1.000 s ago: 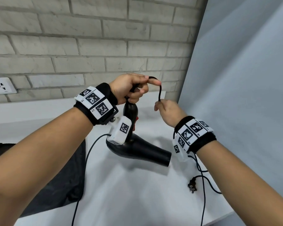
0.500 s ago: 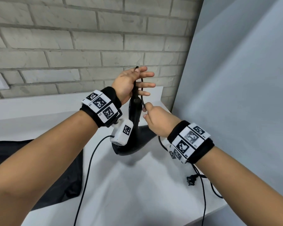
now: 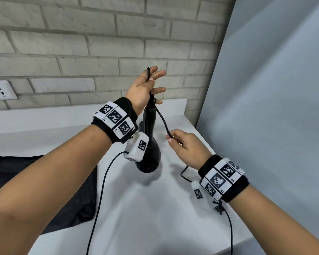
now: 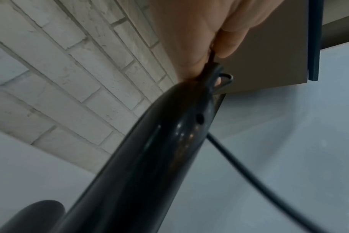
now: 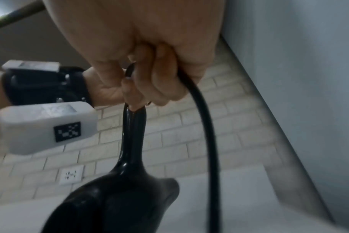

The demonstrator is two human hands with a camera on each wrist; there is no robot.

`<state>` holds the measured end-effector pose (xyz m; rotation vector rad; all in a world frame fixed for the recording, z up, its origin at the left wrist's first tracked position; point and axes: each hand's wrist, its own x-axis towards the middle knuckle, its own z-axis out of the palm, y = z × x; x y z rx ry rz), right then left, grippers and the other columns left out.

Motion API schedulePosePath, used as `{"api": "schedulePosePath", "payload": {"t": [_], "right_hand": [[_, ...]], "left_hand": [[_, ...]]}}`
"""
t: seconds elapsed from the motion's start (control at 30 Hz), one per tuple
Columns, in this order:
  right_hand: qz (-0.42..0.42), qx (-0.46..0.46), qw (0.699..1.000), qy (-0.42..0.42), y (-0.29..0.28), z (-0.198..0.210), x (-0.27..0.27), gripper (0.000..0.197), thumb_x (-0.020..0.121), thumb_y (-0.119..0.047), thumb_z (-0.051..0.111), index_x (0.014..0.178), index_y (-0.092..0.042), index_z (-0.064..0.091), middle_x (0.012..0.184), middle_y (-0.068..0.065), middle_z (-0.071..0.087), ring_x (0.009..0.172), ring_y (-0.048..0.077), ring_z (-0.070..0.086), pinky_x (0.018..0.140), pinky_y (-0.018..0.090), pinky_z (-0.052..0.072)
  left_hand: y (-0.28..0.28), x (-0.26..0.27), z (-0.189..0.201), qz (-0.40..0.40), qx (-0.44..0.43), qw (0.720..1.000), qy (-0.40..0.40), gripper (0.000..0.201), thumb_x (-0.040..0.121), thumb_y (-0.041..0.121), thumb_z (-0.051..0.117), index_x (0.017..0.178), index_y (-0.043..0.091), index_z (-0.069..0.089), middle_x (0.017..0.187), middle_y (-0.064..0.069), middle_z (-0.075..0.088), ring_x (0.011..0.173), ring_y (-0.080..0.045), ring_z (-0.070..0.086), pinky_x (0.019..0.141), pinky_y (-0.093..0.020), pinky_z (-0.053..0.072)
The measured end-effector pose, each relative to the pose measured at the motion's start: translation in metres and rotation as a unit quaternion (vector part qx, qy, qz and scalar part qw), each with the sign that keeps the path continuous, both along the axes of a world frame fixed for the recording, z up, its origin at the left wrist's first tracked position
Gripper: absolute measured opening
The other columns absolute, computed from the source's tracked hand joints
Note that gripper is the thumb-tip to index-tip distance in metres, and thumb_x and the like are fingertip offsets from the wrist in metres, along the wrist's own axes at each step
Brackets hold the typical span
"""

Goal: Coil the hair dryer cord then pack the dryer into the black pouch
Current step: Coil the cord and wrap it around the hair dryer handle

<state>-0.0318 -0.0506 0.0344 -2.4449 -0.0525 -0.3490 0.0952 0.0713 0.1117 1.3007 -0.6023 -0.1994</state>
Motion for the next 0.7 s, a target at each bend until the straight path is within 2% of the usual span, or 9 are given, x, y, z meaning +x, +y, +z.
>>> {"api": "schedulePosePath", "payload": {"t": [0.07, 0.1, 0.2, 0.3, 0.37, 0.43, 0.53, 0.6, 0.7], "right_hand": [[0.013, -0.114, 0.993, -0.039, -0.001, 0.011, 0.002, 0.034, 0.088, -0.036, 0.035, 0.106, -0.022, 0.059, 0.102, -0.008, 0.068, 0.090, 0.012, 0.059, 0.074, 0.027, 0.042], [0.016, -0.136, 0.988, -0.067, -0.001, 0.018, 0.005, 0.036, 0.087, -0.039, 0.033, 0.106, -0.025, 0.060, 0.104, -0.011, 0.067, 0.089, 0.008, 0.057, 0.071, 0.025, 0.040], [0.030, -0.132, 0.978, -0.155, -0.005, 0.036, 0.016, 0.042, 0.086, -0.045, 0.028, 0.102, -0.028, 0.063, 0.095, -0.008, 0.064, 0.084, 0.008, 0.056, 0.065, 0.024, 0.040], [0.036, -0.132, 0.972, -0.189, -0.005, 0.053, 0.030, 0.040, 0.087, -0.043, 0.030, 0.098, -0.024, 0.064, 0.086, -0.004, 0.060, 0.078, 0.015, 0.057, 0.063, 0.027, 0.041], [0.042, -0.135, 0.970, -0.199, -0.001, 0.064, 0.038, 0.033, 0.089, -0.038, 0.035, 0.097, -0.023, 0.063, 0.083, -0.007, 0.055, 0.078, 0.016, 0.057, 0.062, 0.029, 0.042], [0.049, -0.120, 0.970, -0.205, 0.003, 0.075, 0.046, 0.027, 0.090, -0.033, 0.039, 0.098, -0.024, 0.063, 0.088, -0.013, 0.054, 0.086, 0.015, 0.059, 0.067, 0.030, 0.044], [0.035, -0.106, 0.971, -0.212, 0.004, 0.092, 0.061, 0.027, 0.089, -0.034, 0.040, 0.100, -0.025, 0.062, 0.081, -0.020, 0.048, 0.085, 0.013, 0.054, 0.072, 0.033, 0.045], [0.009, -0.099, 0.972, -0.214, 0.003, 0.102, 0.071, 0.025, 0.087, -0.033, 0.042, 0.102, -0.025, 0.059, 0.081, -0.018, 0.050, 0.082, 0.012, 0.053, 0.076, 0.037, 0.048], [0.002, -0.080, 0.975, -0.209, 0.002, 0.108, 0.081, 0.026, 0.088, -0.029, 0.046, 0.111, -0.022, 0.055, 0.102, -0.003, 0.060, 0.091, 0.016, 0.059, 0.084, 0.038, 0.048]], "left_hand": [[0.003, 0.004, -0.004, 0.010, 0.016, 1.000, -0.025, 0.041, 0.102, 0.011, 0.024, 0.142, 0.016, 0.027, 0.143, -0.001, 0.045, 0.090, -0.016, 0.062, 0.059, -0.026, 0.053], [0.004, 0.005, -0.006, 0.014, 0.027, 0.999, -0.041, 0.041, 0.102, 0.012, 0.024, 0.143, 0.016, 0.025, 0.143, -0.001, 0.045, 0.090, -0.016, 0.062, 0.058, -0.025, 0.053], [0.007, 0.007, -0.010, 0.018, 0.057, 0.996, -0.074, 0.043, 0.102, 0.012, 0.025, 0.145, 0.017, 0.024, 0.134, 0.005, 0.048, 0.086, -0.015, 0.063, 0.059, -0.024, 0.053], [0.007, 0.007, -0.009, 0.004, 0.068, 0.994, -0.082, 0.042, 0.101, 0.010, 0.025, 0.143, 0.017, 0.028, 0.120, 0.009, 0.055, 0.068, -0.008, 0.068, 0.060, -0.026, 0.049], [0.007, 0.008, -0.006, -0.010, 0.069, 0.994, -0.085, 0.040, 0.101, 0.007, 0.025, 0.140, 0.013, 0.031, 0.107, 0.008, 0.058, 0.052, -0.006, 0.064, 0.055, -0.023, 0.048], [0.009, 0.008, 0.000, -0.022, 0.080, 0.993, -0.083, 0.039, 0.101, 0.007, 0.025, 0.138, 0.011, 0.034, 0.097, 0.006, 0.060, 0.048, -0.009, 0.059, 0.053, -0.021, 0.048], [0.011, 0.004, 0.007, -0.039, 0.100, 0.991, -0.082, 0.036, 0.101, 0.010, 0.027, 0.133, 0.021, 0.039, 0.091, 0.005, 0.057, 0.040, -0.006, 0.057, 0.048, -0.017, 0.047], [0.010, 0.002, 0.009, -0.039, 0.105, 0.990, -0.090, 0.032, 0.101, 0.010, 0.028, 0.124, 0.026, 0.042, 0.091, 0.006, 0.055, 0.035, -0.003, 0.049, 0.047, -0.019, 0.044], [0.008, 0.002, 0.010, -0.033, 0.095, 0.993, -0.061, 0.027, 0.101, 0.015, 0.027, 0.117, 0.024, 0.047, 0.082, 0.003, 0.053, 0.033, -0.004, 0.039, 0.041, -0.019, 0.036]]}}
